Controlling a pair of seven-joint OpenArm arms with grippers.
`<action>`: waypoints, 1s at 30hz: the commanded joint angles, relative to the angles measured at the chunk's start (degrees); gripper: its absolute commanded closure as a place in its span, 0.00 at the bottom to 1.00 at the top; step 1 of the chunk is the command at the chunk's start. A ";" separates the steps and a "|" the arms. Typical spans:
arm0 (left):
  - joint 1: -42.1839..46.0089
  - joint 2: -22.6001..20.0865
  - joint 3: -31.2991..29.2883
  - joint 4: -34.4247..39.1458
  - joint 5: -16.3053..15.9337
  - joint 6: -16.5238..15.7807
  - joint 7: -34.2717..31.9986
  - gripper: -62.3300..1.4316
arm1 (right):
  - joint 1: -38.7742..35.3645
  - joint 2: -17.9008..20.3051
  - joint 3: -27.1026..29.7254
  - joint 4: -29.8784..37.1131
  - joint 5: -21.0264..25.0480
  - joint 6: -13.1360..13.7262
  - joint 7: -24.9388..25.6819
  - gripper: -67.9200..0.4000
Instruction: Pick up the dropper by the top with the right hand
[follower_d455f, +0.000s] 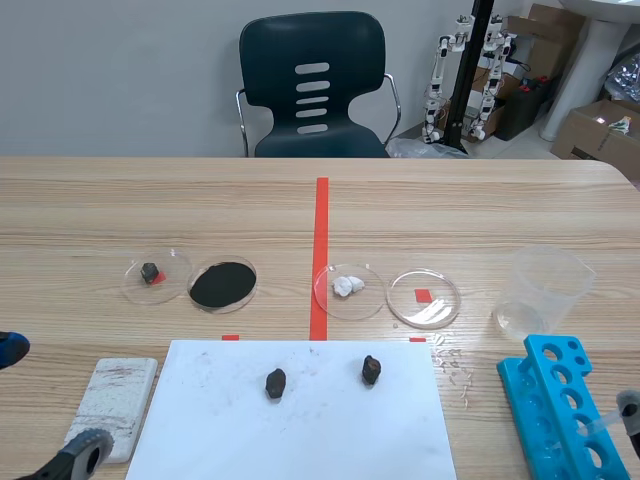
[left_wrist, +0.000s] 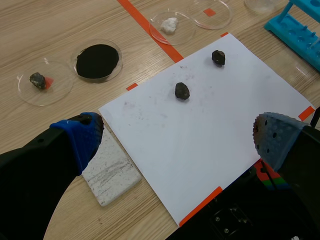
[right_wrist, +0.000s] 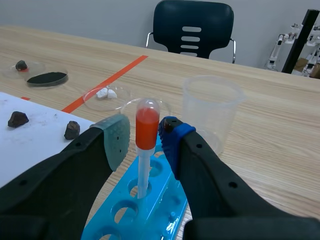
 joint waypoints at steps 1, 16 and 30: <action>-0.17 0.39 -0.07 0.44 -0.57 -0.13 -0.76 0.00 | -0.13 0.79 0.52 0.74 0.66 0.02 1.09 0.82; -0.17 0.39 -0.07 0.44 -0.57 -0.13 -0.76 0.00 | -0.13 0.79 0.52 0.74 0.85 0.04 1.11 0.98; -0.17 0.39 -0.07 0.44 -0.57 -0.13 -0.76 0.00 | 0.00 0.83 0.55 0.76 0.63 0.04 3.39 0.98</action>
